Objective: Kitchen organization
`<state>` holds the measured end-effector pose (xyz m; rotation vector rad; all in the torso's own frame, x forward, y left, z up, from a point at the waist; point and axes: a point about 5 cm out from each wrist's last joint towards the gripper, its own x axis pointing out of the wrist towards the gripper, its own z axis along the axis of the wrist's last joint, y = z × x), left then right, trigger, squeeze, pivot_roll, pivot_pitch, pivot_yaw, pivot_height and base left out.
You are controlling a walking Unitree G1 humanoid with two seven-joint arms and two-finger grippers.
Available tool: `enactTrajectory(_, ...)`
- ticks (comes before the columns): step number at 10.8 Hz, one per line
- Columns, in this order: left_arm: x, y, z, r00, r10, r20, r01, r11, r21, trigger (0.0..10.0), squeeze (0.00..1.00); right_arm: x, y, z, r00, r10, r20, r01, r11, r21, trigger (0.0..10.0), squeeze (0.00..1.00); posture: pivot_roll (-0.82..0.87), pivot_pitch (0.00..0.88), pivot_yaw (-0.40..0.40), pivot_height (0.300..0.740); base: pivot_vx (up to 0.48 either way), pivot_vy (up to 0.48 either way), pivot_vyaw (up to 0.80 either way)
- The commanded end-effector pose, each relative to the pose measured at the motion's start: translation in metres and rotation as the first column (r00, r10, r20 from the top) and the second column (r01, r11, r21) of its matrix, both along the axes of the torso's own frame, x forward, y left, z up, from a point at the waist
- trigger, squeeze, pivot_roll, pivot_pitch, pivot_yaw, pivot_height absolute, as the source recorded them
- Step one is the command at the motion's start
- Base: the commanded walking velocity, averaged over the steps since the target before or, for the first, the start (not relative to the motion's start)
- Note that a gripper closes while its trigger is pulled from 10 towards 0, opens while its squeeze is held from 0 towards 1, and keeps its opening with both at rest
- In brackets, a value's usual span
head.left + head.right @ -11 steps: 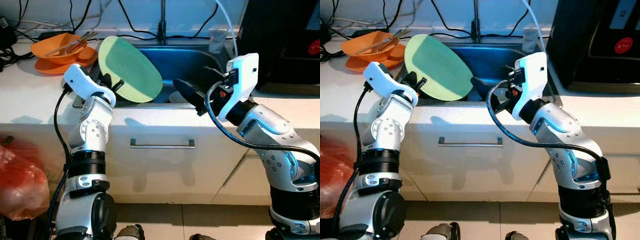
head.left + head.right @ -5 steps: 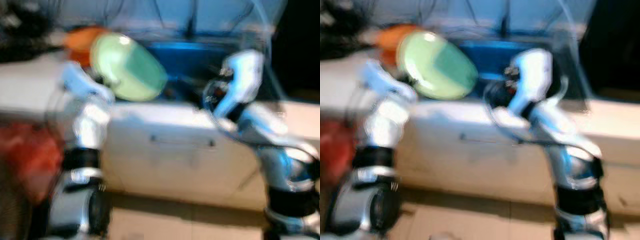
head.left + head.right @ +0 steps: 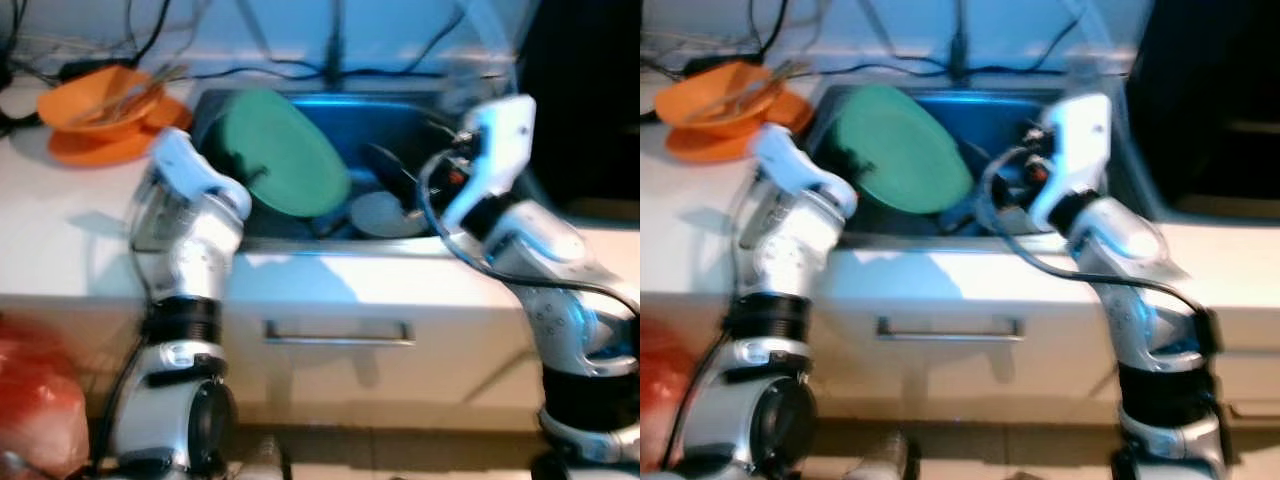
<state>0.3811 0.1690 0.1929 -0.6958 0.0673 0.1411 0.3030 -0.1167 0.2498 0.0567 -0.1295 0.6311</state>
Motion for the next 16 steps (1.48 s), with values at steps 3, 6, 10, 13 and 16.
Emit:
enactTrajectory(3,0.000,-0.004,0.013,0.998,-0.009,0.064,0.009,1.000,-0.003,0.0,0.00,0.000,-0.005,0.004,1.000,-0.008,0.015,0.008,1.000,-0.003,10.0,0.24,0.01,0.096,0.051,0.740,0.000,0.000,0.00)
enactTrajectory(6,0.003,-0.002,0.013,0.998,-0.007,0.057,0.007,1.000,0.002,0.0,0.00,0.000,-0.004,0.004,1.000,-0.011,0.016,0.011,1.000,-0.002,10.0,0.24,0.00,0.088,0.055,0.740,0.000,0.000,0.00)
enactTrajectory(10,0.006,-0.003,0.008,1.000,-0.019,0.025,0.019,1.000,0.010,0.0,0.00,0.003,-0.007,0.003,0.999,-0.043,0.006,0.043,0.999,0.002,10.0,0.23,0.00,0.089,0.058,0.740,0.000,0.000,0.00)
enactTrajectory(13,0.008,-0.003,0.008,0.999,-0.024,0.021,0.023,0.999,0.023,0.0,0.00,0.002,-0.011,0.000,0.997,-0.081,-0.006,0.081,0.997,0.003,10.0,0.22,-0.01,0.098,0.072,0.740,0.000,0.000,0.00)
enactTrajectory(16,0.008,-0.003,0.004,0.999,-0.031,0.010,0.031,0.999,0.017,0.0,0.00,0.002,-0.010,-0.002,0.996,-0.090,-0.014,0.091,0.996,0.013,10.0,0.23,0.01,0.100,0.072,0.740,0.000,0.000,0.00)
